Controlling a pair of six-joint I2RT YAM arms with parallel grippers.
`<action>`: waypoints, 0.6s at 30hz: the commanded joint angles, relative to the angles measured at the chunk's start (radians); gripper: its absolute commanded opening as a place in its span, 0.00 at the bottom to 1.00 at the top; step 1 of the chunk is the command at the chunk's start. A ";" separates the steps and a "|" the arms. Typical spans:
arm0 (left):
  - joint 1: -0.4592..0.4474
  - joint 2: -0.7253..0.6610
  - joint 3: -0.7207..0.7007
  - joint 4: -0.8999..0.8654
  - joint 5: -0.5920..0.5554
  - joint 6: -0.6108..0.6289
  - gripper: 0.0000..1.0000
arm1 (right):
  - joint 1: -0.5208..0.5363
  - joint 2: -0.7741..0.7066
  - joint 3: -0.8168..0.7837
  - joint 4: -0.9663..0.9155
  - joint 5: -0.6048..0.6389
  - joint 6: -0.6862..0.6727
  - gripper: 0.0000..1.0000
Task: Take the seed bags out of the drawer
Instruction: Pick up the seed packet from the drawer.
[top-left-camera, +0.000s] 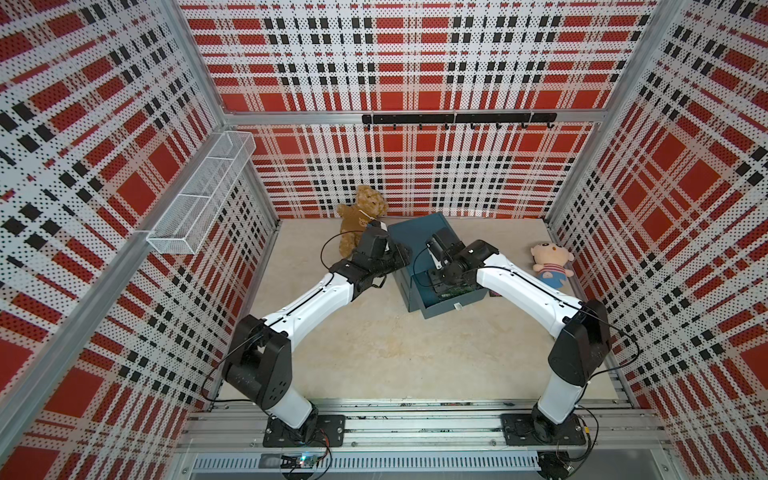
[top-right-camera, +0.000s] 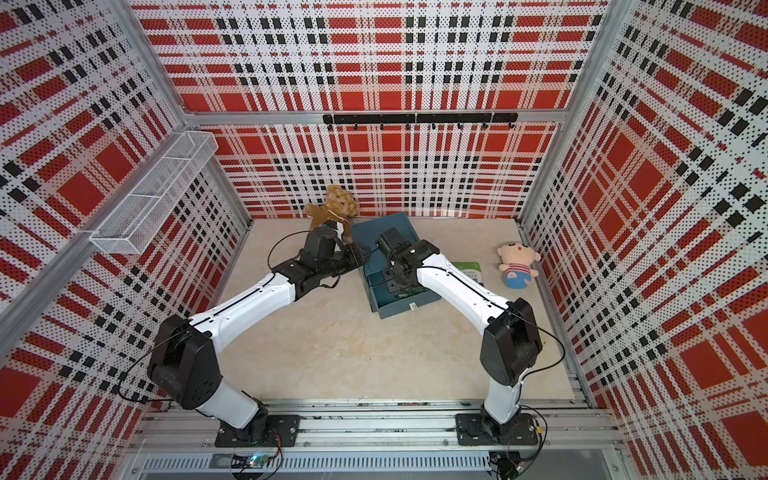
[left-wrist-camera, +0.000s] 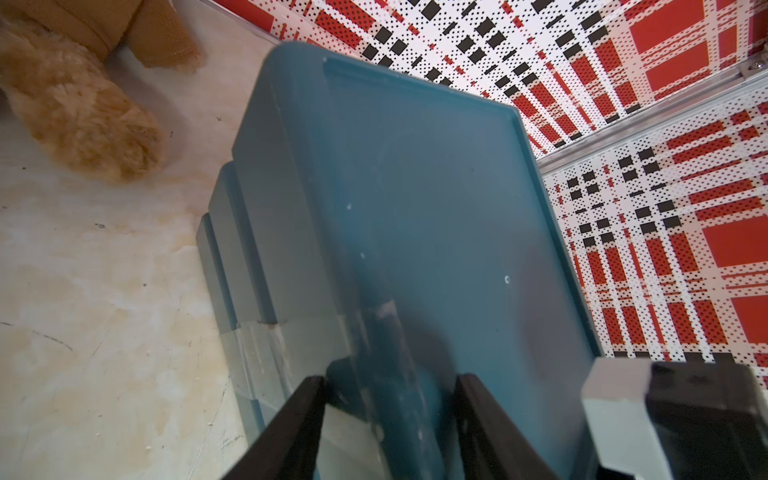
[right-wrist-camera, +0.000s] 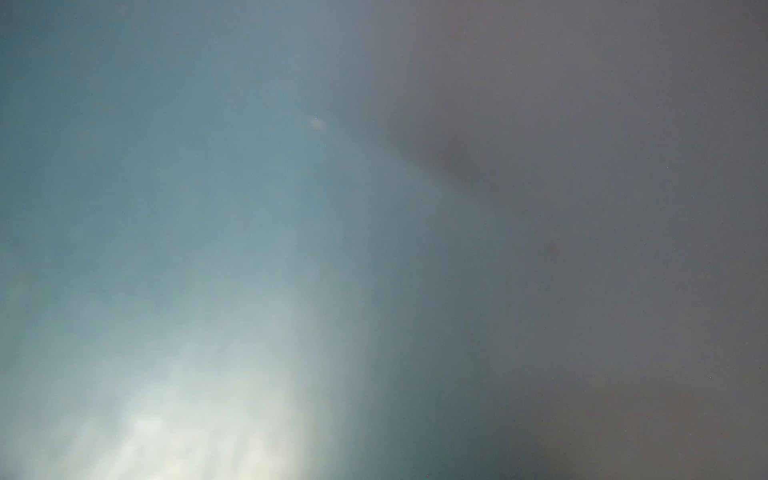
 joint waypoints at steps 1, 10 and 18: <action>0.000 0.054 -0.058 -0.164 0.007 0.018 0.54 | -0.004 0.075 -0.047 -0.031 0.001 0.020 0.42; 0.004 0.065 -0.056 -0.164 0.018 0.027 0.54 | -0.004 0.018 -0.043 -0.023 0.127 0.068 0.00; 0.006 0.072 -0.044 -0.164 0.021 0.030 0.54 | -0.004 -0.041 0.087 -0.044 0.028 0.028 0.00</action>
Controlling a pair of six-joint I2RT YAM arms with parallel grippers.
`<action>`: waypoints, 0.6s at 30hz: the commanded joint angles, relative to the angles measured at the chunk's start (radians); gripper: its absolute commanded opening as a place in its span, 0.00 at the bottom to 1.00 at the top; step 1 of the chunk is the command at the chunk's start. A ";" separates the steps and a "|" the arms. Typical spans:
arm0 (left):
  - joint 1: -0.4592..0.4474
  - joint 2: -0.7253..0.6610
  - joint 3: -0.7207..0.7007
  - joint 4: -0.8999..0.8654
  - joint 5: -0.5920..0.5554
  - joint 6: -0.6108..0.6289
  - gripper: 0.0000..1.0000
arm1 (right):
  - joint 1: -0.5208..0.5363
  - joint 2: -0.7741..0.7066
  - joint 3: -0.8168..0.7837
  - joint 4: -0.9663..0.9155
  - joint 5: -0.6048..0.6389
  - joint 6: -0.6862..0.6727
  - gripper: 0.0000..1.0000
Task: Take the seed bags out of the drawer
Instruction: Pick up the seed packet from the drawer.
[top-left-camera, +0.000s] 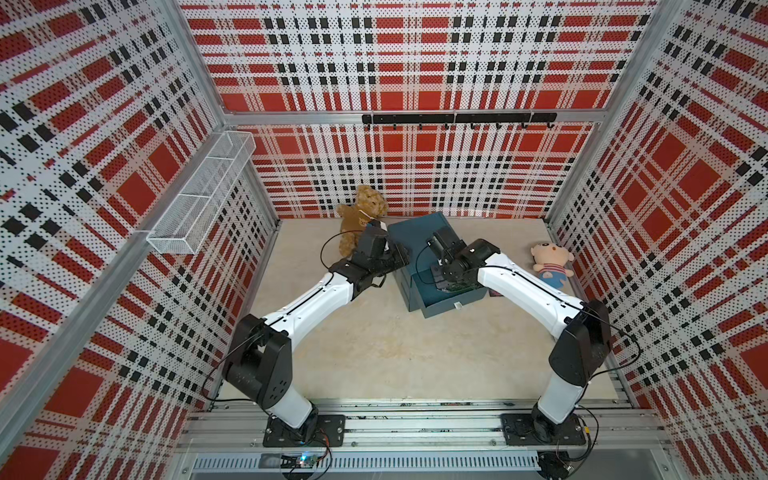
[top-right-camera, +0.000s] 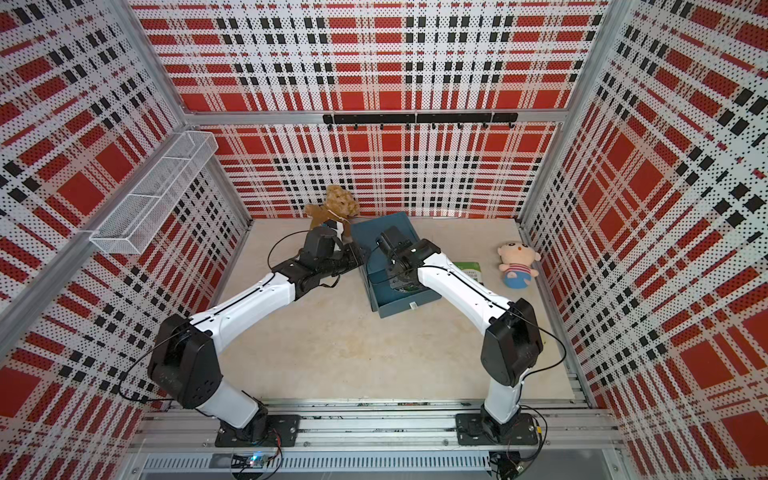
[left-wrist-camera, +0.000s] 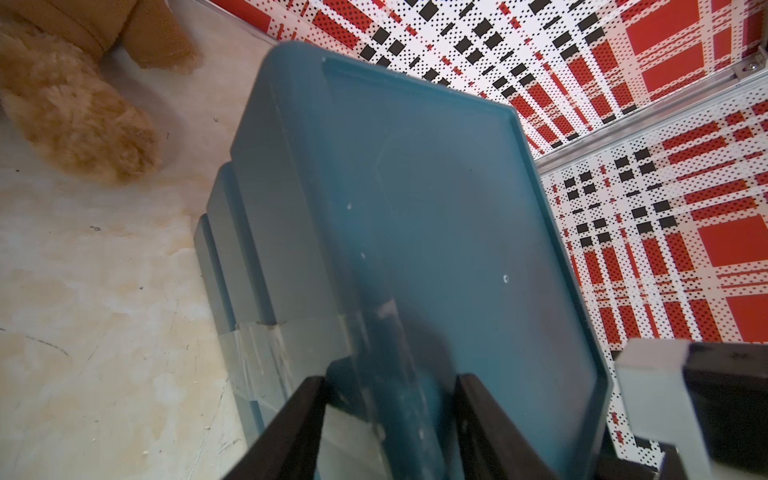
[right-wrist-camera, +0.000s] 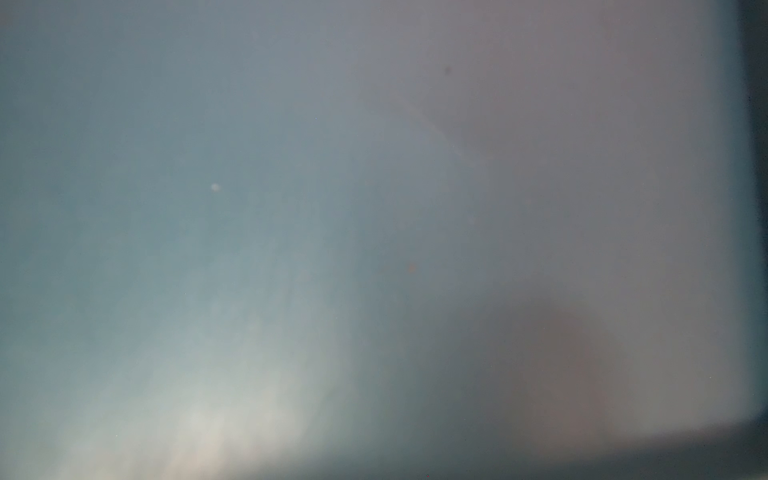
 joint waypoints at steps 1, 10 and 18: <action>0.000 0.071 -0.041 -0.171 0.008 0.028 0.54 | -0.002 -0.028 0.080 -0.051 -0.094 -0.026 0.00; 0.000 0.082 -0.023 -0.172 0.011 0.031 0.54 | 0.031 -0.021 0.225 -0.293 -0.119 -0.186 0.00; 0.000 0.096 -0.017 -0.169 0.011 0.028 0.54 | 0.048 -0.087 0.218 -0.344 -0.147 -0.195 0.00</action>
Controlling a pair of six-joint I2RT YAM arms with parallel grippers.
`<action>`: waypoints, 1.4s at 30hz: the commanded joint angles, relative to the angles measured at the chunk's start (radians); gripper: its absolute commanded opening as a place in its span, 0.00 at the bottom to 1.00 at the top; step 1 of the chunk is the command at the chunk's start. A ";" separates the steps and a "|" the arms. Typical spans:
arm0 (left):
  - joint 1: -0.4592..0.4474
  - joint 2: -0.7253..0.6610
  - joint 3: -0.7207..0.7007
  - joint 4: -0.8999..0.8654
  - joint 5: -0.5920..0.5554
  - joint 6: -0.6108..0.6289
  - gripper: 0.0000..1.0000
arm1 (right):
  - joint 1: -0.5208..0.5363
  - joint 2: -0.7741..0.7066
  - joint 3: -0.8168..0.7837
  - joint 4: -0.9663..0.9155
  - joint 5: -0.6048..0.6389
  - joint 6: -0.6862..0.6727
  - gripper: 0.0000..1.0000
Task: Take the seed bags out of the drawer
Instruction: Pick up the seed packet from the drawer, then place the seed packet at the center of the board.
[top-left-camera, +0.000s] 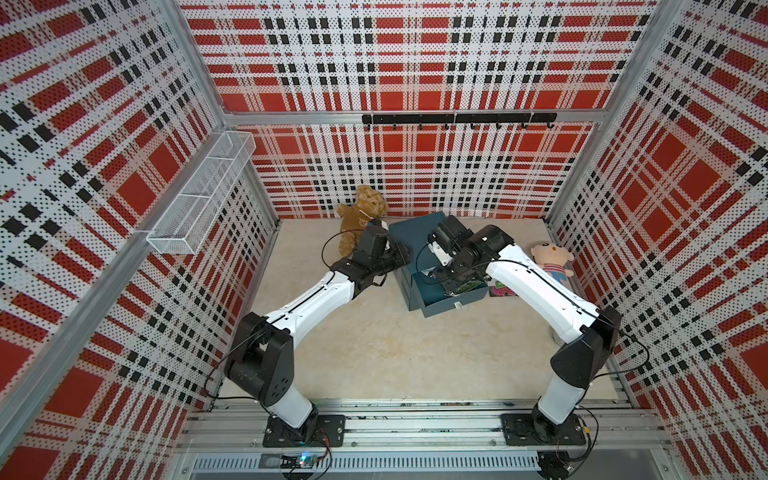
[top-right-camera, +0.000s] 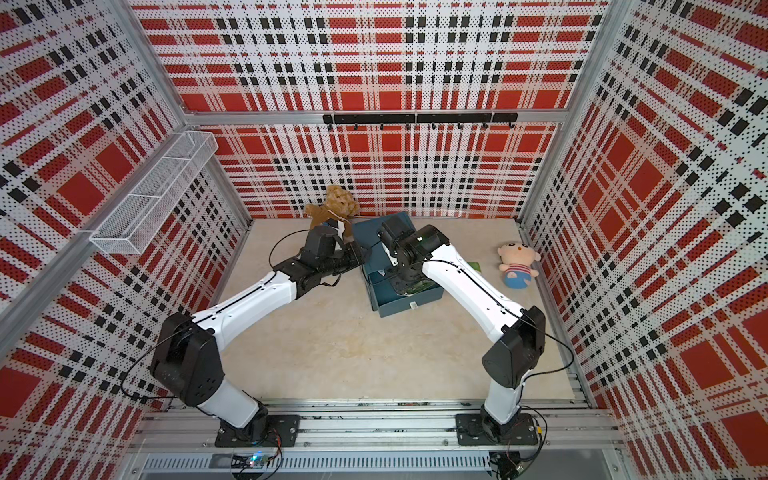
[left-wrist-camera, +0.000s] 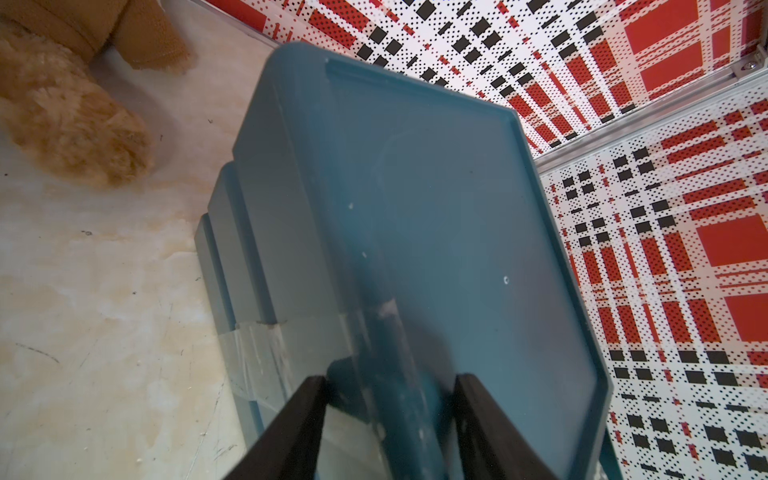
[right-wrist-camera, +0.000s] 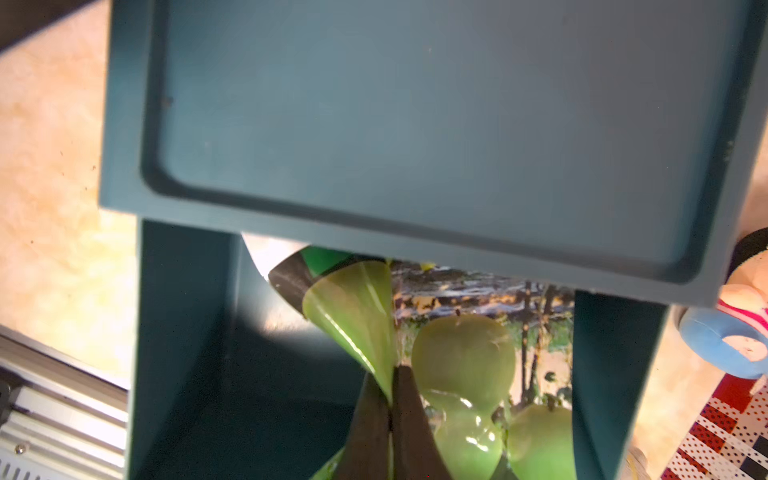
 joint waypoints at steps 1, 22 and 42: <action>-0.001 0.081 -0.035 -0.169 0.007 0.026 0.54 | 0.029 -0.073 0.016 -0.031 -0.011 -0.011 0.00; -0.001 0.081 -0.054 -0.168 0.006 0.025 0.53 | -0.028 -0.520 -0.251 0.199 0.191 0.045 0.00; 0.004 0.105 0.009 -0.169 0.043 0.026 0.53 | -0.622 0.231 -0.282 0.525 -0.169 0.076 0.00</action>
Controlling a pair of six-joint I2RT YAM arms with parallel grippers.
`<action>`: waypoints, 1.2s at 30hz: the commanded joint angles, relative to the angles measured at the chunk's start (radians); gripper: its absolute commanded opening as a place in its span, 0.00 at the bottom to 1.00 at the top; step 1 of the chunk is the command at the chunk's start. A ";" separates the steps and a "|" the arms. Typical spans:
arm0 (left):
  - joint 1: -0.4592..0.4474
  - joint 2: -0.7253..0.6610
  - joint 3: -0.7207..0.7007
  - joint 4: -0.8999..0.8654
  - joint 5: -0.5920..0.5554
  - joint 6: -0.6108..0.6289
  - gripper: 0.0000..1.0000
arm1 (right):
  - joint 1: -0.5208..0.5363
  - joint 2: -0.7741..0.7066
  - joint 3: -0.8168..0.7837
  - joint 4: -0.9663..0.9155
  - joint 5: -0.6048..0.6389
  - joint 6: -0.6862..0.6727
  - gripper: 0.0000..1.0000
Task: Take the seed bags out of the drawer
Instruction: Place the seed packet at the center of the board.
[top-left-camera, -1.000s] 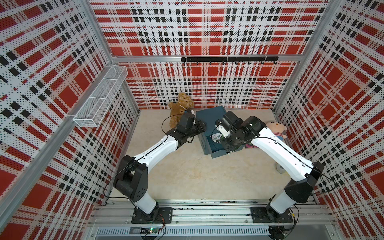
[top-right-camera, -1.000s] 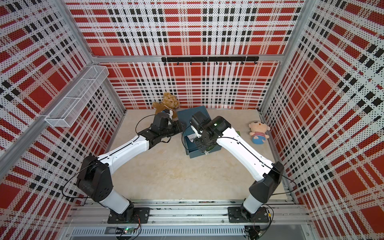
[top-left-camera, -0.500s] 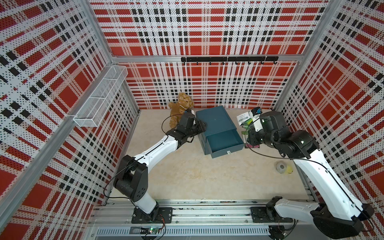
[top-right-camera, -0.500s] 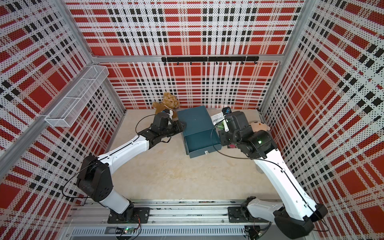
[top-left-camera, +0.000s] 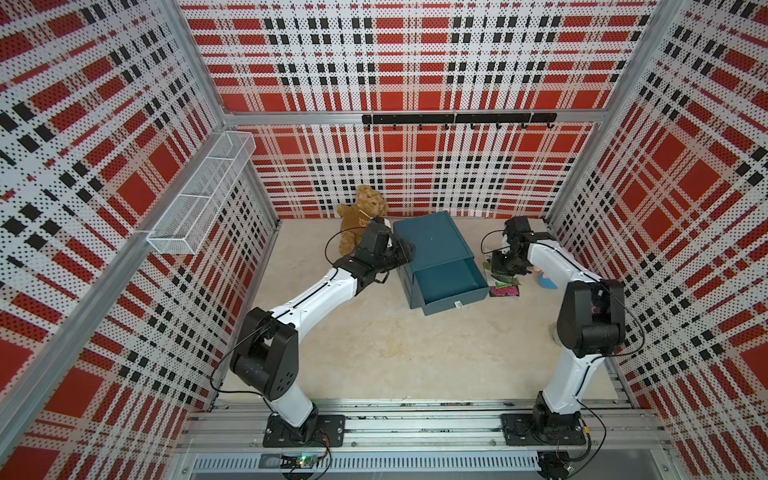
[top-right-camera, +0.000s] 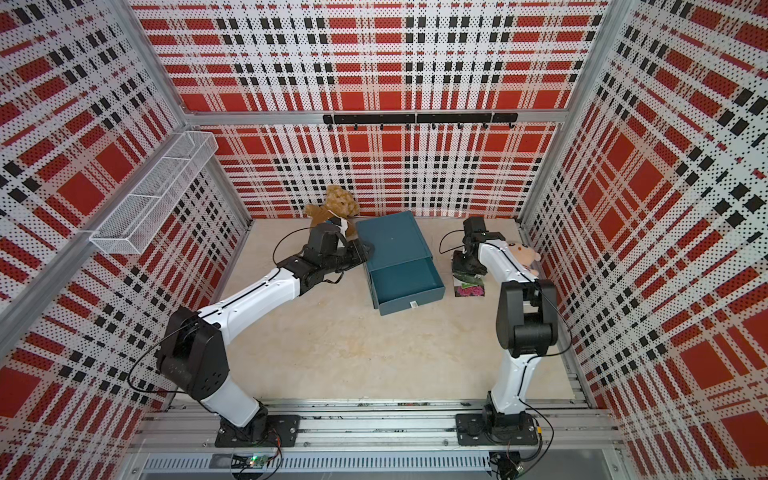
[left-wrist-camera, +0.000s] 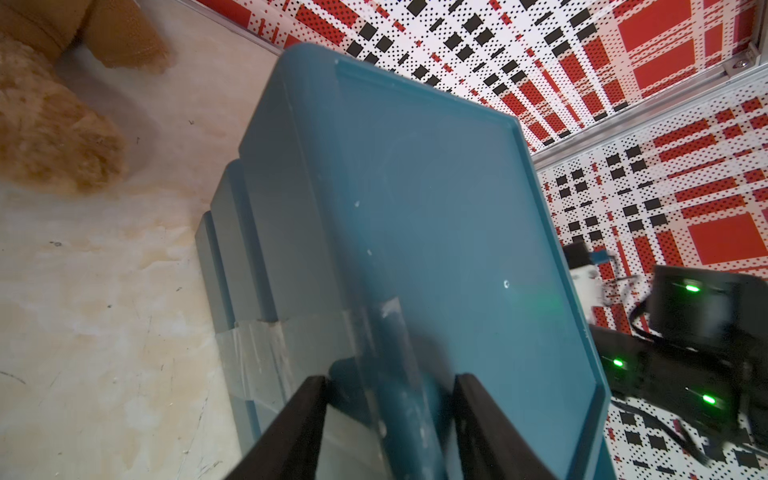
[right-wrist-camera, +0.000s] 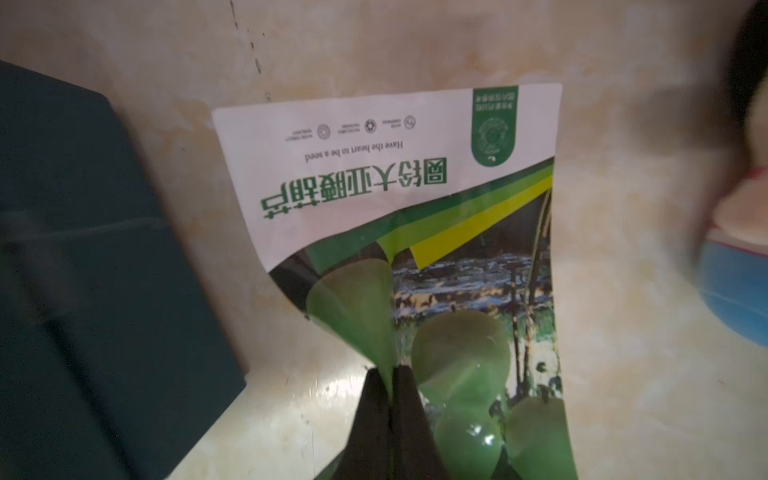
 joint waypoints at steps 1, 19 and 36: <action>-0.001 0.064 -0.025 -0.178 0.015 0.024 0.53 | 0.003 0.062 0.055 0.017 0.008 -0.015 0.00; 0.003 0.051 -0.048 -0.181 0.017 0.012 0.53 | 0.014 0.148 -0.047 0.055 0.001 -0.039 0.36; 0.004 0.044 -0.043 -0.182 0.007 0.012 0.53 | 0.014 -0.275 -0.183 0.057 -0.079 0.055 0.69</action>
